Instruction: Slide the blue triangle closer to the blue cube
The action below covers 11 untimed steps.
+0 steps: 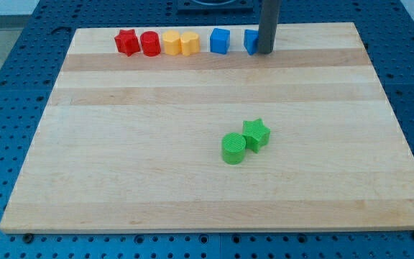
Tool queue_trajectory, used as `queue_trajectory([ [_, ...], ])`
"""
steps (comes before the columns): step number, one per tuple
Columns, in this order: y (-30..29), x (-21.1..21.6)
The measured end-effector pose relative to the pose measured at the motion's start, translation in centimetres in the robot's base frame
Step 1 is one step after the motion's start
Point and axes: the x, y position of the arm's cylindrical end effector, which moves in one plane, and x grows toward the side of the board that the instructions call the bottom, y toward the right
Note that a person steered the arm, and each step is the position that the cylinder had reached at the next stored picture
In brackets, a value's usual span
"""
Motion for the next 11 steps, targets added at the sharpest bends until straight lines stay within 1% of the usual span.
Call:
queue_trajectory([
  [1,1.9,0.1],
  [2,5.4,-0.1],
  [3,6.3,-0.8],
  [4,5.6,-1.3],
  [8,-3.4,-1.4],
  [9,-3.9,-1.4],
  [10,-2.4,-1.4],
  [11,2.0,-1.5],
])
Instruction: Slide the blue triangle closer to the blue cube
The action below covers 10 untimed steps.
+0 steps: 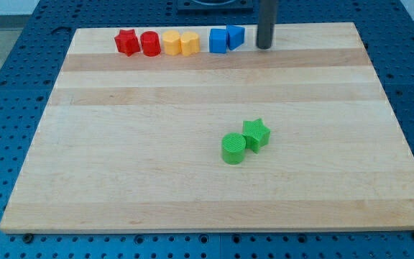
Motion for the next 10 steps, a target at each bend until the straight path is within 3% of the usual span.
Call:
queue_trajectory([
  [1,4.5,-1.3],
  [3,4.0,-6.2],
  [10,-8.6,-3.6],
])
